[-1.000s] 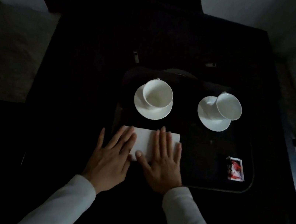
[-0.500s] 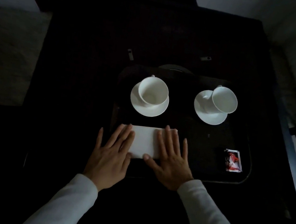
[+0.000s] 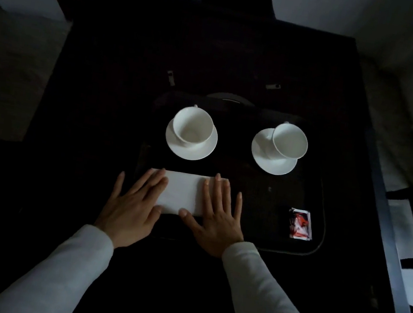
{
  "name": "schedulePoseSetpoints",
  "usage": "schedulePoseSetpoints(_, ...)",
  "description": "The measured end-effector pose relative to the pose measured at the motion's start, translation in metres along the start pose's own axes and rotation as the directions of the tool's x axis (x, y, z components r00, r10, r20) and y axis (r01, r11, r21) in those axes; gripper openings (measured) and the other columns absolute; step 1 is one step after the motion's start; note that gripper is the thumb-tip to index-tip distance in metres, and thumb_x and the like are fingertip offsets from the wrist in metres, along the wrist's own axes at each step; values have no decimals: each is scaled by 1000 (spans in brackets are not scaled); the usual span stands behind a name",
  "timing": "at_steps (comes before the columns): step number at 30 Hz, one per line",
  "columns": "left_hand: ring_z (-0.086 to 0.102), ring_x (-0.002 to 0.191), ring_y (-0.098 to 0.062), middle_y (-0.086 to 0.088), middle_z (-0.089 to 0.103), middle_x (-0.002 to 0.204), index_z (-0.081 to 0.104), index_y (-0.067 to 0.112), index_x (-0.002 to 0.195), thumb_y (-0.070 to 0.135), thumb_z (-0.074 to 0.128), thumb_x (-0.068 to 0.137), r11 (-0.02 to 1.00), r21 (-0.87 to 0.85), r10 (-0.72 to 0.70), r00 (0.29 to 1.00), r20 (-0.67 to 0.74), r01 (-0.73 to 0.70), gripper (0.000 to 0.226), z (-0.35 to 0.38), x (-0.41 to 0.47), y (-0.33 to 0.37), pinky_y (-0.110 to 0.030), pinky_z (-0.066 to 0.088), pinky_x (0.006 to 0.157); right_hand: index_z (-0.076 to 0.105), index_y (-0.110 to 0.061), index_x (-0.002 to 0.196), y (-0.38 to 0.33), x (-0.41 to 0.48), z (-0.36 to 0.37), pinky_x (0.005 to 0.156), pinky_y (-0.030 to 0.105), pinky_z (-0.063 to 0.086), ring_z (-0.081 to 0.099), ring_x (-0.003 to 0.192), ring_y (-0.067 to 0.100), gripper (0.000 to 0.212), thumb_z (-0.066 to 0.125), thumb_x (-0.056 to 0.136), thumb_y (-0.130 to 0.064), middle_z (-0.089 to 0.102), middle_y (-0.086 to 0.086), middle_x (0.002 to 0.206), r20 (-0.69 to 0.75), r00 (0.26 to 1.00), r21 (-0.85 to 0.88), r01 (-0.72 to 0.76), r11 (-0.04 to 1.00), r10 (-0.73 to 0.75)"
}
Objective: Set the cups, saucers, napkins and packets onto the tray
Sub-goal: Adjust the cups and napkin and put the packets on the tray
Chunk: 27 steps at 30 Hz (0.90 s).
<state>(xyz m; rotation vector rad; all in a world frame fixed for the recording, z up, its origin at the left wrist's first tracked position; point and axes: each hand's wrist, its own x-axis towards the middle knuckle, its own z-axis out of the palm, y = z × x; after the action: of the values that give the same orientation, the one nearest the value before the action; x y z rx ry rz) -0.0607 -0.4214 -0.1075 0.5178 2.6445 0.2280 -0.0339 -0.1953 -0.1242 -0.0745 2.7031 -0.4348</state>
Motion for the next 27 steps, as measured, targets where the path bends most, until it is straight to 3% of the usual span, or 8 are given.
schedulePoseSetpoints(4,-16,151,-2,18,-12,167,8,28,159,47,27,101,996,1,-94,994,56,94,63,-14,7,13,-59,-10,120,-14,-29,159,-4,0,-14,118,50,-26,-34,148,14,98,11,84,-85,-31,-4,163,75,997,135,-13,991,3)
schedulePoseSetpoints(6,-10,153,-5,16,-3,168,16,28,158,48,29,102,989,-21,-145,988,60,147,60,-20,9,22,-59,-9,120,-6,-27,161,-3,-3,-27,119,45,-24,-27,151,12,92,24,91,-77,-23,-7,165,86,996,318,-30,948,2)
schedulePoseSetpoints(10,-2,156,-18,5,6,170,25,22,157,47,34,102,965,-35,-261,963,-60,259,61,-18,3,46,-59,-5,121,20,-19,160,31,-33,-56,119,19,11,19,154,15,77,58,99,-45,20,1,167,17,999,686,-43,726,43)
schedulePoseSetpoints(13,18,154,-26,-5,22,167,40,14,151,45,34,100,958,-115,-282,936,-213,262,60,-18,-9,86,-59,4,120,47,-14,148,81,-63,-75,105,11,32,55,133,20,60,68,94,-25,57,7,146,-59,998,566,21,824,15)
schedulePoseSetpoints(16,58,128,-35,-17,59,140,65,4,128,41,40,94,909,-389,-294,895,-334,153,56,-12,-14,150,-53,40,109,57,-11,139,137,-84,-93,103,19,40,62,121,28,55,71,87,-13,66,11,131,-95,995,422,80,903,-44)
schedulePoseSetpoints(19,67,109,-30,-12,71,119,67,7,123,24,55,98,687,-695,-403,906,-126,209,32,-3,-2,220,-34,50,94,52,-13,144,181,-90,-110,109,31,40,55,127,30,65,73,83,-14,59,11,139,-31,996,273,86,958,-80)
schedulePoseSetpoints(22,65,105,-16,-6,69,123,63,11,128,17,57,99,465,-833,-428,900,85,300,30,2,25,277,-25,46,89,46,-16,147,202,-83,-119,110,34,40,51,130,30,74,75,80,-21,53,8,145,54,990,167,119,979,-130)
schedulePoseSetpoints(27,60,108,-12,-4,63,131,54,16,139,16,53,101,380,-840,-418,882,218,387,38,2,55,320,-22,41,88,45,-14,145,211,-65,-117,107,37,40,50,126,31,68,71,85,-33,51,7,142,91,974,64,202,977,-207)
